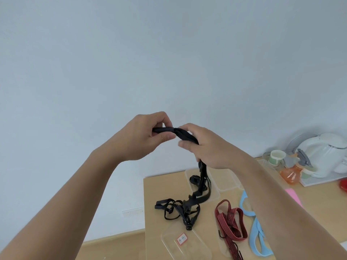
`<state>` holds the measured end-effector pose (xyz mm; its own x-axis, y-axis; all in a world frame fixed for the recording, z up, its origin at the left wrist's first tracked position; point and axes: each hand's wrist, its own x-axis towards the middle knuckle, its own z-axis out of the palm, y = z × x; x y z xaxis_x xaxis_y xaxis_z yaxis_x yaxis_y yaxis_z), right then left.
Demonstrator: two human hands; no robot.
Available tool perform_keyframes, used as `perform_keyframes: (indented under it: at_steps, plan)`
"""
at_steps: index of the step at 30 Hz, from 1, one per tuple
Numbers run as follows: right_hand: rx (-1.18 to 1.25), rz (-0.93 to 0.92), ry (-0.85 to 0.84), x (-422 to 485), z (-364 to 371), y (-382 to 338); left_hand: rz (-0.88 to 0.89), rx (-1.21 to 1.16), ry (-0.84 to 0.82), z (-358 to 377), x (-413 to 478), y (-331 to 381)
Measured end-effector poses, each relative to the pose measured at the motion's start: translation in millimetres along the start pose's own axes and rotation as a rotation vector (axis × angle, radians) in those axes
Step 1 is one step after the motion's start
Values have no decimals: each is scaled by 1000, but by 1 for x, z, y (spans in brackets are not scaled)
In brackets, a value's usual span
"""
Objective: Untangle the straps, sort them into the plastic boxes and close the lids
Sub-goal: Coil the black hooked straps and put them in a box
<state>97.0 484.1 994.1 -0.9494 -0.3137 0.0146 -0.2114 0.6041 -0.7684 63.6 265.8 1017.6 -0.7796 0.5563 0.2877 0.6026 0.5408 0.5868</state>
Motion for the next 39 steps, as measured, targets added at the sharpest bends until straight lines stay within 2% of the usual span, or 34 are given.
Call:
perform_keyframes:
  at_steps: [2,8,11,15,19,22,25,29,35,39]
  plan:
    - [28,-46,31,1,0,2,-4,17,15,-1,-1,-2]
    - [94,-233,290,2,7,0,-19,-57,33,-3,-11,-2]
    - [4,-286,351,3,11,1,-49,-78,29,-4,-15,-1]
    - [-95,-251,345,8,21,-2,-85,-115,28,-8,-20,0]
    - [35,-263,288,14,28,-13,-194,-136,10,-17,-20,4]
    - [128,-274,270,19,24,-24,-285,-205,-97,-27,-21,2]
    - [147,-283,175,29,18,-31,-283,-273,-214,-38,-26,-3]
    - [179,-269,60,40,14,-31,-319,-514,-332,-40,-30,-6]
    - [227,-217,136,51,37,-28,-364,-743,-248,-35,-24,-6]
    - [437,-103,231,50,60,-28,-410,-885,-140,-30,-12,-6]
